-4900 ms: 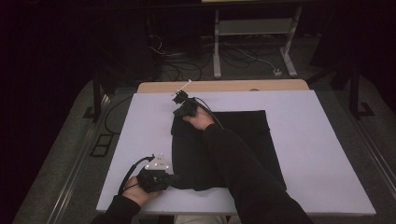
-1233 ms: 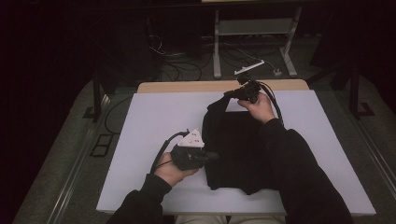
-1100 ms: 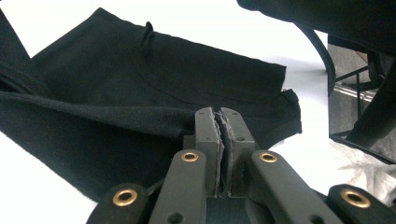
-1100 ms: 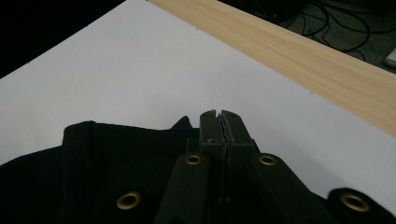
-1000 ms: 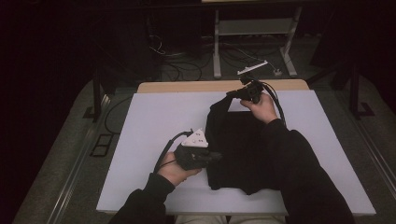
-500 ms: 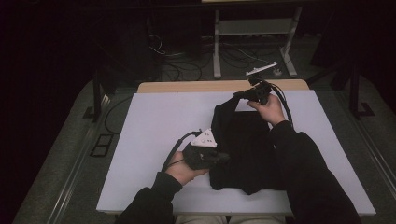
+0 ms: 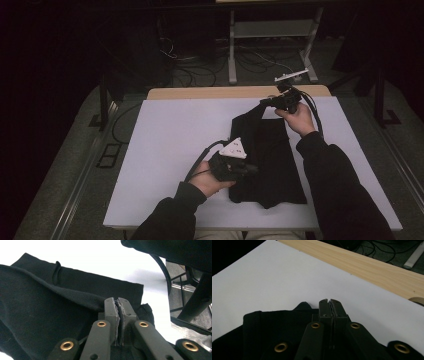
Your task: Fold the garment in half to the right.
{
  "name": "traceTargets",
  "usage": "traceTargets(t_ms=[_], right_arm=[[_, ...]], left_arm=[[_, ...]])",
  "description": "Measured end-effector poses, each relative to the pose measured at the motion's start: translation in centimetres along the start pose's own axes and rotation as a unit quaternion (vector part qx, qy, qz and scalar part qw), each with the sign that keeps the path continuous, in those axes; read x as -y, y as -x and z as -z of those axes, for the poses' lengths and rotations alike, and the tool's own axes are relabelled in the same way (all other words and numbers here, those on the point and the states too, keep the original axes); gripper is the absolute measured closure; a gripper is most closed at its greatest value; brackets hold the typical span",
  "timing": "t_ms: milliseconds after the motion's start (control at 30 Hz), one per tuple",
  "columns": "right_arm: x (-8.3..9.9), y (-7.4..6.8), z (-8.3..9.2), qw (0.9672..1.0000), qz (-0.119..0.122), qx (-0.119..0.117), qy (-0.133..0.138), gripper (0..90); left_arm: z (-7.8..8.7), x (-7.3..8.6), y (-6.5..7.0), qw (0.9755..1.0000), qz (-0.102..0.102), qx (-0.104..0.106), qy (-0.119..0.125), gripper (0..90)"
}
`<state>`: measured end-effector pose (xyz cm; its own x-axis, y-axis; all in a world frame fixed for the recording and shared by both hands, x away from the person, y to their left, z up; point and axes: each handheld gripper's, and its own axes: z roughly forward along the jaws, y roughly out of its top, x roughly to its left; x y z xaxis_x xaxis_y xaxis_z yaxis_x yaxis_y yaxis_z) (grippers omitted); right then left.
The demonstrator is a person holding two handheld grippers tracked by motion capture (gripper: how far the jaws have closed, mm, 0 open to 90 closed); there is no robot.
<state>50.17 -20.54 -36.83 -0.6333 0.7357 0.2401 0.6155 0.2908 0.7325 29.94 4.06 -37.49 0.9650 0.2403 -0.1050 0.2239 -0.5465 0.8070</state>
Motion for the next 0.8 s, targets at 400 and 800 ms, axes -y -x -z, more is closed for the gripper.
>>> traceTargets(t_ms=[400,800], right_arm=[[1.1,1.5,1.0,0.9998,-0.014,0.009,0.004,87.2],[2.1,2.7,1.8,0.9995,-0.025,0.015,0.008,87.2]], left_arm=[[-1.9,-1.1,0.6,0.9998,-0.011,0.018,0.004,85.6],[-4.0,-2.0,1.0,0.9991,-0.017,0.038,0.003,85.6]])
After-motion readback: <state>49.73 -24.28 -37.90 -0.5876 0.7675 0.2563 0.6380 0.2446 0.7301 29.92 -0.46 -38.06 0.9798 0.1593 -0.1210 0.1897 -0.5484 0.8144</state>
